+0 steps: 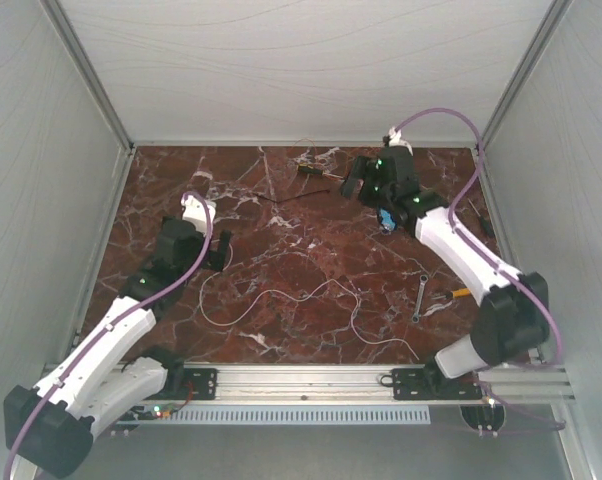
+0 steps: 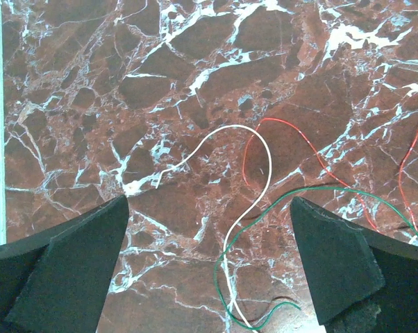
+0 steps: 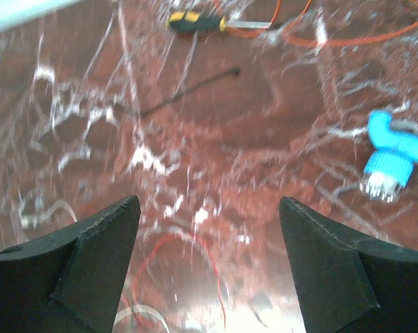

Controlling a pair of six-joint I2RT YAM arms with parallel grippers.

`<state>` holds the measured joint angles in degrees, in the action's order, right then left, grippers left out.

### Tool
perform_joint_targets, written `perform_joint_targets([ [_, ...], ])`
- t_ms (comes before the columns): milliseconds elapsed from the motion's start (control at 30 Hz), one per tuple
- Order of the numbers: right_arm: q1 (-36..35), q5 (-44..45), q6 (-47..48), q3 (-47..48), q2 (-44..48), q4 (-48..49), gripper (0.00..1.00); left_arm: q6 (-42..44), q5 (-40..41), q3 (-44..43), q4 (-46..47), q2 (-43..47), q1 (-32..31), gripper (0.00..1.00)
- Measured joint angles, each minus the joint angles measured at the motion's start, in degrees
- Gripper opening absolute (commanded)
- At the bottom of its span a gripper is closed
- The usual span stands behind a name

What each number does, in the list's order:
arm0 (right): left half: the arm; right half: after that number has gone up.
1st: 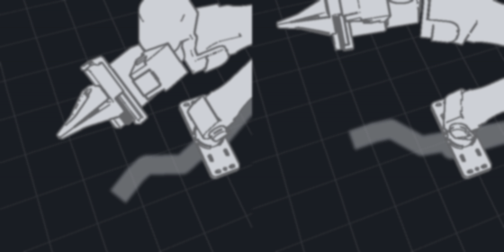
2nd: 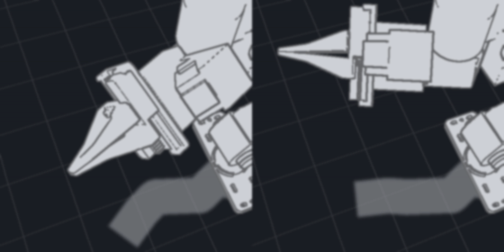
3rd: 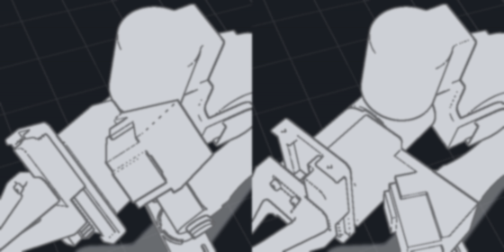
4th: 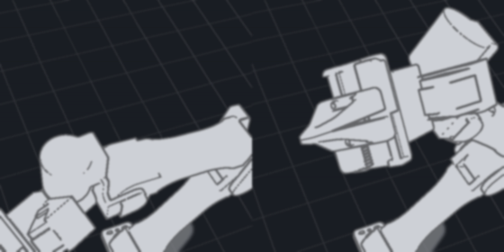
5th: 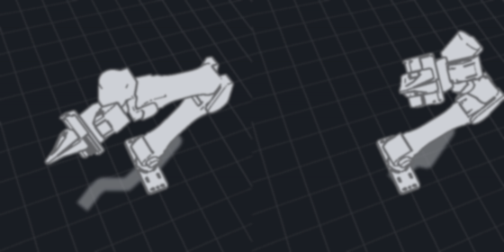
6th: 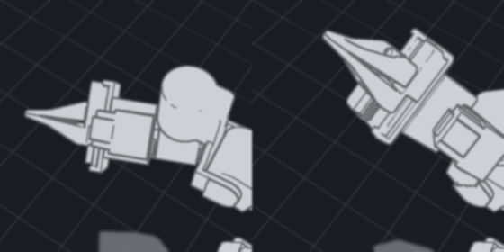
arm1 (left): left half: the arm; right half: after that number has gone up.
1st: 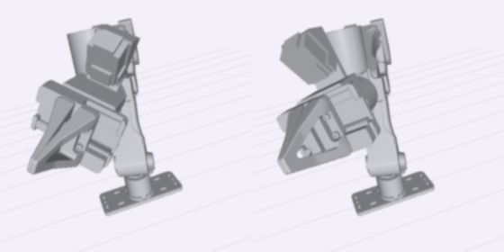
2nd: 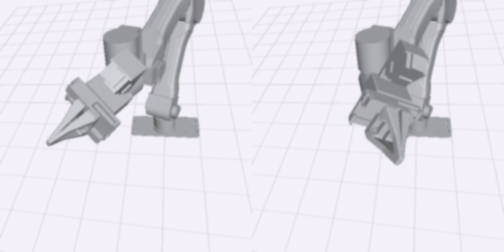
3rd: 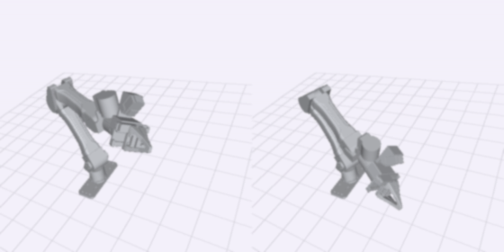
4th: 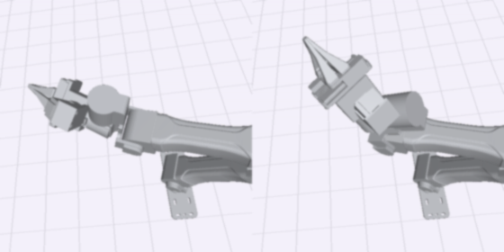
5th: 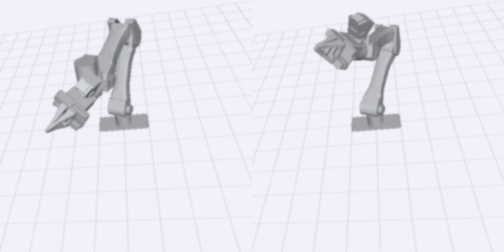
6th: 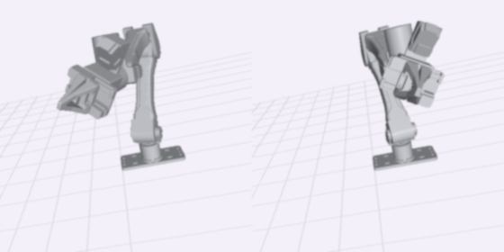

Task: Zip-tie the wires
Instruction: Pick up the cable at the center of the board.

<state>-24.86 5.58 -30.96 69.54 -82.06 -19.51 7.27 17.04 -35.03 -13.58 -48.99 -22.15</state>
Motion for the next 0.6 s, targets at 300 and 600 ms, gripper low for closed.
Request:
perform_joint_targets([
  [300, 10.1, -0.5, -10.8, 5.7, -16.5, 11.3, 0.78, -0.6, -3.0, 0.0, 0.2, 0.4, 0.0, 1.00],
  [600, 23.4, -10.5, -18.4, 10.6, -30.4, 17.2, 0.73, -0.9, -5.4, 0.3, 0.2, 0.7, 0.0, 1.00],
])
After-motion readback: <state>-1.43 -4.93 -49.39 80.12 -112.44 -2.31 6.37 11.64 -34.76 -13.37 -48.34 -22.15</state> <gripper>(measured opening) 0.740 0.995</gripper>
